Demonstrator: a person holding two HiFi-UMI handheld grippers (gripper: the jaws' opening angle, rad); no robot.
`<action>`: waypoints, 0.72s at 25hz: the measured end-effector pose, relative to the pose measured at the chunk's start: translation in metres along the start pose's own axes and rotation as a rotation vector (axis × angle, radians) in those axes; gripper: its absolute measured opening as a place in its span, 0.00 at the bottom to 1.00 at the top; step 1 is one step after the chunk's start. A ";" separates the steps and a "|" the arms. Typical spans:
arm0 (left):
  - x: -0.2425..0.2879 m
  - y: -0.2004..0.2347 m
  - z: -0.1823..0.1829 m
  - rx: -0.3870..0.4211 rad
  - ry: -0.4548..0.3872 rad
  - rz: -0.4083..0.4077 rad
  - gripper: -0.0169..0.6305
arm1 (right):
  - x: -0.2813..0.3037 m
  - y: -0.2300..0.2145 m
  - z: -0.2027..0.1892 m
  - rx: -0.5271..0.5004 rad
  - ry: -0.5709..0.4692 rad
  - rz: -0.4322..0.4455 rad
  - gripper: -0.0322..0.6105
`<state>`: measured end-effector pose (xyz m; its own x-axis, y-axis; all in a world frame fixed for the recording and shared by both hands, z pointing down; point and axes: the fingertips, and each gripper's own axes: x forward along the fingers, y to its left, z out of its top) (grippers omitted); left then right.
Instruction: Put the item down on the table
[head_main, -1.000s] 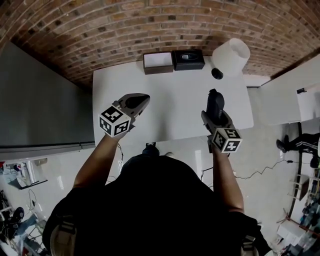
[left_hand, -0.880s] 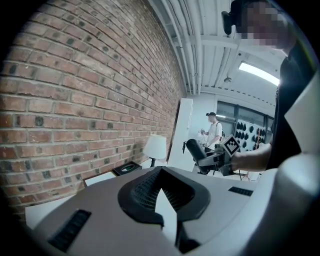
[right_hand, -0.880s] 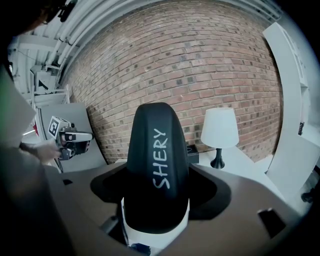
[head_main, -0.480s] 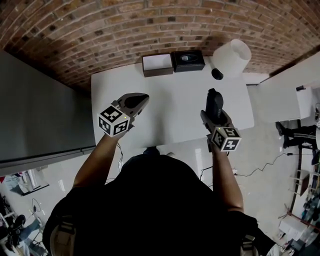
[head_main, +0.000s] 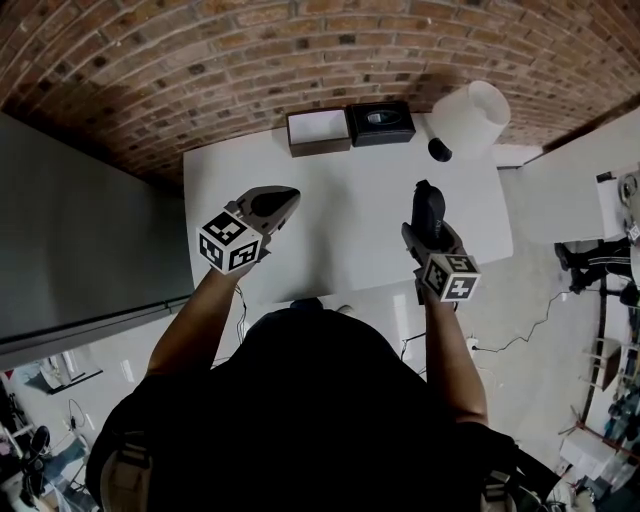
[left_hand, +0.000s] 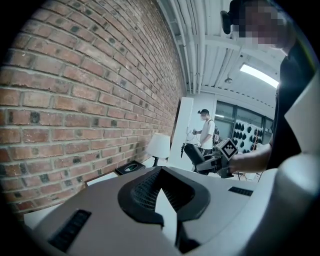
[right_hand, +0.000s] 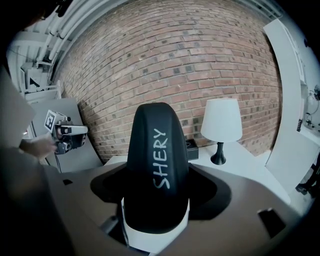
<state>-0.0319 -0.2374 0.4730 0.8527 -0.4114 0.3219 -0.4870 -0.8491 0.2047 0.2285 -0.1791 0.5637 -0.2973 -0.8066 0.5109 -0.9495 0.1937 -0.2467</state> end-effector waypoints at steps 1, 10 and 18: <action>0.000 0.002 0.000 0.000 0.001 0.000 0.05 | 0.003 -0.001 -0.002 0.003 0.006 -0.003 0.60; 0.004 0.021 -0.005 -0.008 0.014 -0.003 0.05 | 0.031 -0.003 -0.020 0.042 0.059 0.001 0.59; 0.007 0.040 -0.004 -0.012 0.021 0.002 0.05 | 0.057 -0.013 -0.031 0.018 0.096 -0.031 0.59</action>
<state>-0.0461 -0.2727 0.4869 0.8475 -0.4061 0.3419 -0.4913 -0.8440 0.2154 0.2210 -0.2097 0.6217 -0.2770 -0.7548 0.5946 -0.9567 0.1591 -0.2437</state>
